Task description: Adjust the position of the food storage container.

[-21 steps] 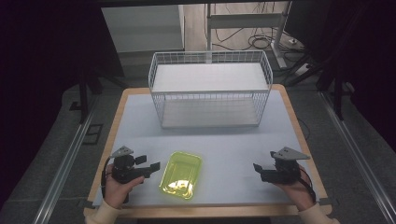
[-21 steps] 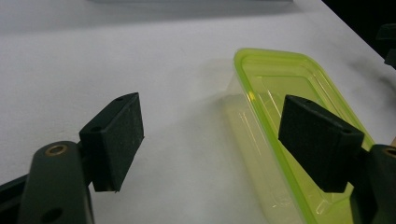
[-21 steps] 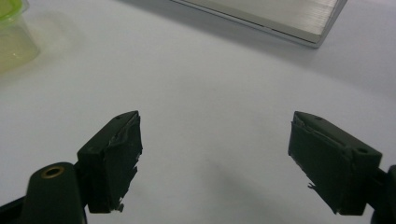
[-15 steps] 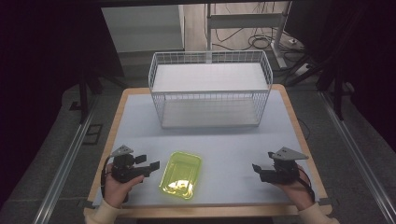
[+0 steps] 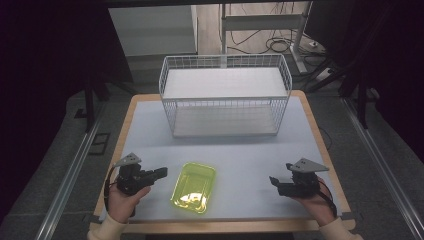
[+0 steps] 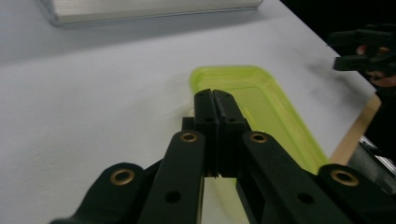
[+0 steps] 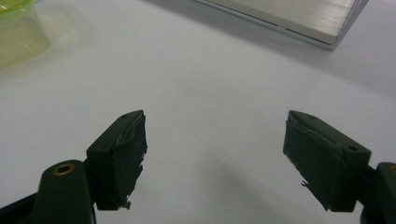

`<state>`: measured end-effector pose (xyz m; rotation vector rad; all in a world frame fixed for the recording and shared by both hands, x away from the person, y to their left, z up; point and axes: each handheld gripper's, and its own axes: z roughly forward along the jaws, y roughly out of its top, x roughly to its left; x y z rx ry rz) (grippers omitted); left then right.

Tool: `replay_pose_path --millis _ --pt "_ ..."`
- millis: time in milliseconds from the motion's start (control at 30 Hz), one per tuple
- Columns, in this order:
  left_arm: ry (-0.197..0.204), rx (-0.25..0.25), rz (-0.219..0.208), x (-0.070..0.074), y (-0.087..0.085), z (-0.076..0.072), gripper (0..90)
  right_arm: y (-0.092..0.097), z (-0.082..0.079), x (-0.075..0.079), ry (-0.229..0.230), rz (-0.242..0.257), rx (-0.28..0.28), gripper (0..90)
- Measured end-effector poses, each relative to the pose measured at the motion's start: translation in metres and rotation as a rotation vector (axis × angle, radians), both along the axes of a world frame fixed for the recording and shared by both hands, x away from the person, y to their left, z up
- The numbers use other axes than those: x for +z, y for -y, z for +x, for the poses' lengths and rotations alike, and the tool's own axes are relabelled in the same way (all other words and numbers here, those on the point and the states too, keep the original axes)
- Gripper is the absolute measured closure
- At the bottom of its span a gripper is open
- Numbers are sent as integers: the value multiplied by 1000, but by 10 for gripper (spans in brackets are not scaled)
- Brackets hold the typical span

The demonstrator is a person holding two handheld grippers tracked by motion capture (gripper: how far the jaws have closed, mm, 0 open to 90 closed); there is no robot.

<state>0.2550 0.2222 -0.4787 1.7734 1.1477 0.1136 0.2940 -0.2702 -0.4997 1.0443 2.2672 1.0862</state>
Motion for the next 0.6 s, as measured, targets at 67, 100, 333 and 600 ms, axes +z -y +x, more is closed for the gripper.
replay_pose_path --millis 67,100,333,600 --pt "8 -20 2 5 6 1 899 0 0 0 -6 -6 2 215" --pt "17 -55 5 11 14 3 899 0 0 0 -6 -5 2 215" --pt "64 -183 47 37 56 -3 899 -2 -3 4 11 5 8 217" --pt "45 -329 81 32 98 -15 900 -4 -4 3 16 3 28 220"
